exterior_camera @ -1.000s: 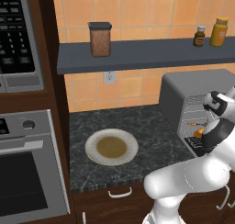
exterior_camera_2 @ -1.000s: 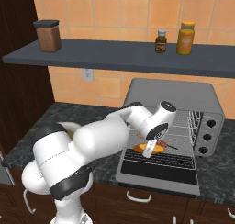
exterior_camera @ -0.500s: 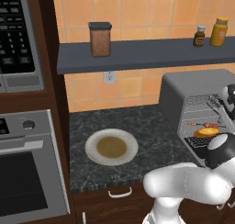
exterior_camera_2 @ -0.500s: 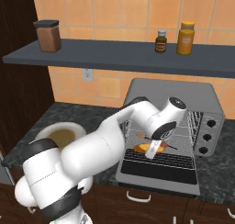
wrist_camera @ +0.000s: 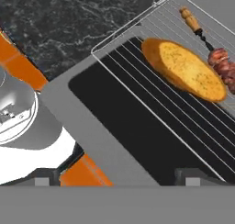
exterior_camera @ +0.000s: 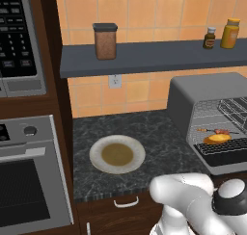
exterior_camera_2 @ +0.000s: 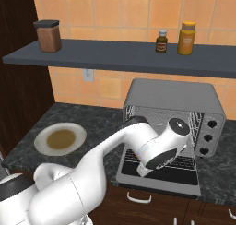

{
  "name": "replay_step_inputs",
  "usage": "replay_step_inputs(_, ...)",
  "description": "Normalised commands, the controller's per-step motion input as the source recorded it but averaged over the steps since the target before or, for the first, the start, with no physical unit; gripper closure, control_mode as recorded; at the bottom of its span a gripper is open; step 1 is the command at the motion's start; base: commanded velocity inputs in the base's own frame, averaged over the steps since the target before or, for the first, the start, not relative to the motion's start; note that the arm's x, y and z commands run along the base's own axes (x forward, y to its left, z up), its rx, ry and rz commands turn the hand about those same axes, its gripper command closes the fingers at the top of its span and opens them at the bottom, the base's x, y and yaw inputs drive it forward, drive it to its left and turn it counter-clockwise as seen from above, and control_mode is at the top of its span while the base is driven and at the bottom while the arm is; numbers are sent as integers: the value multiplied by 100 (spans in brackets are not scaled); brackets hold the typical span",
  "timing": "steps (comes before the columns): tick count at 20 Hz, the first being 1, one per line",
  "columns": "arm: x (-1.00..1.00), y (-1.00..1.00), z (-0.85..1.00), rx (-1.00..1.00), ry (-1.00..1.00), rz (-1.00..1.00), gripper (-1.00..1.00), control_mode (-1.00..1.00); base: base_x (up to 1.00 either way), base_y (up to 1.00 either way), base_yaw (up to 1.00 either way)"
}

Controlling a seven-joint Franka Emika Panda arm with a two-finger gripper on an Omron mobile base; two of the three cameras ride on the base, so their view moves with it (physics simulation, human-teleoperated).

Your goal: Pick up the kebab skewer and baguette bread, and place them inside the toaster oven. Close the toaster oven door and start by setting the timer.

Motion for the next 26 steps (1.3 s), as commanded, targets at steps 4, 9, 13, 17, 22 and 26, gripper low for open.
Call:
replay_step_inputs(4, -11, 0, -3, -3, 4, -88, -100, -100, 0, 0, 0)
replay_step_inputs(9, 22, 0, -22, -6, 7, -77, -100, -100, 0, 0, 0)
replay_step_inputs(13, 25, 4, -32, 0, 0, -49, -100, -100, 0, 0, 0)
replay_step_inputs(17, 6, -6, -19, 0, -1, -27, -100, -100, 0, 0, 0)
replay_step_inputs(22, 0, -19, -2, 0, 0, -13, -100, -100, 0, 0, 0)
replay_step_inputs(26, 0, -20, -7, 0, 0, -4, -100, -100, 0, 0, 0)
